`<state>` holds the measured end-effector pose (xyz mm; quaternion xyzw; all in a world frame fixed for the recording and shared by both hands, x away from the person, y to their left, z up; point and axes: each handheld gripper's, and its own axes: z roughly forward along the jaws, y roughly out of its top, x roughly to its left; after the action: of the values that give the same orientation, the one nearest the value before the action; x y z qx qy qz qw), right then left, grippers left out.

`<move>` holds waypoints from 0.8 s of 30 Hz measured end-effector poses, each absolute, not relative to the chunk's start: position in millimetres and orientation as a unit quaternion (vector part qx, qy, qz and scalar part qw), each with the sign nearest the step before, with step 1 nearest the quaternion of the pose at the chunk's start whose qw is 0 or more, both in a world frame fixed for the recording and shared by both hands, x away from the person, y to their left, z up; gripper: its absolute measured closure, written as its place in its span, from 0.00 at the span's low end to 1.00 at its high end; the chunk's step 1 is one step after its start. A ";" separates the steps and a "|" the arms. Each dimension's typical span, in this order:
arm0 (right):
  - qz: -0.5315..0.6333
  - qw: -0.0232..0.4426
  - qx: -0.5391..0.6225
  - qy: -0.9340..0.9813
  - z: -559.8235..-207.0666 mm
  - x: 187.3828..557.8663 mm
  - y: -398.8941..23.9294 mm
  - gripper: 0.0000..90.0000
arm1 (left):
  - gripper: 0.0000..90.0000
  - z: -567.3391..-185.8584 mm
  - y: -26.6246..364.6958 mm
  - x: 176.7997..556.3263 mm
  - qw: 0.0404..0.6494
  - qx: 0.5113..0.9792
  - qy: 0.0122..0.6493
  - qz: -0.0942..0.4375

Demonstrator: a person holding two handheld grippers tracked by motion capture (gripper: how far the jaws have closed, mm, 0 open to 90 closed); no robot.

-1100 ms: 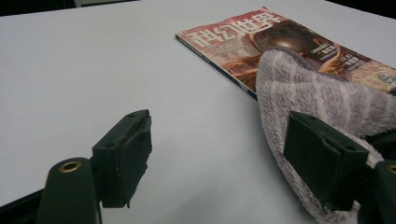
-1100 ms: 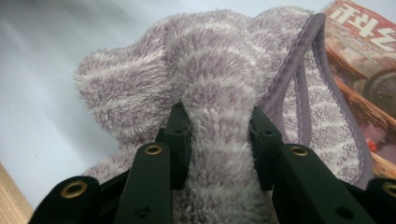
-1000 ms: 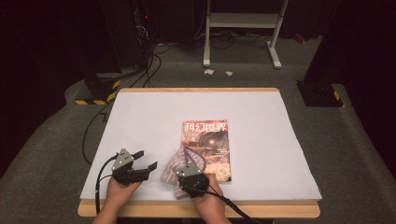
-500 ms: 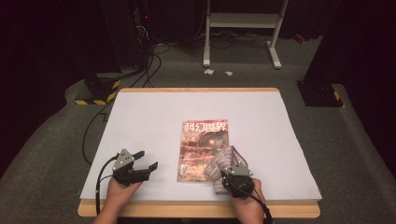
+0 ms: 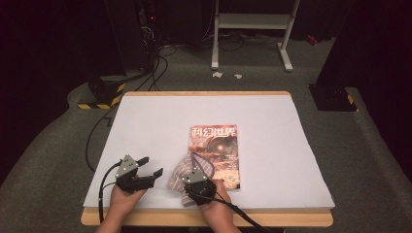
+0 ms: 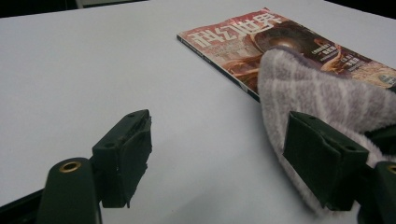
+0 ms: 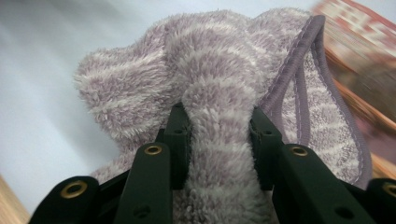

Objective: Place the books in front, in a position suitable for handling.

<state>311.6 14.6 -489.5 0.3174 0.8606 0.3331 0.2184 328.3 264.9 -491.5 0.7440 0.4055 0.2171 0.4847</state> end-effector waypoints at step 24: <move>0.334 0.255 0.453 0.786 -490.1 312.1 -130.4 0.74 | 0.26 -491.4 261.3 327.7 0.482 0.747 0.403 0.218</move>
<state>312.1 -130.4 -490.1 0.4525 0.7865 0.3343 0.2548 327.7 261.3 -491.4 0.7471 0.4030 0.2177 0.4816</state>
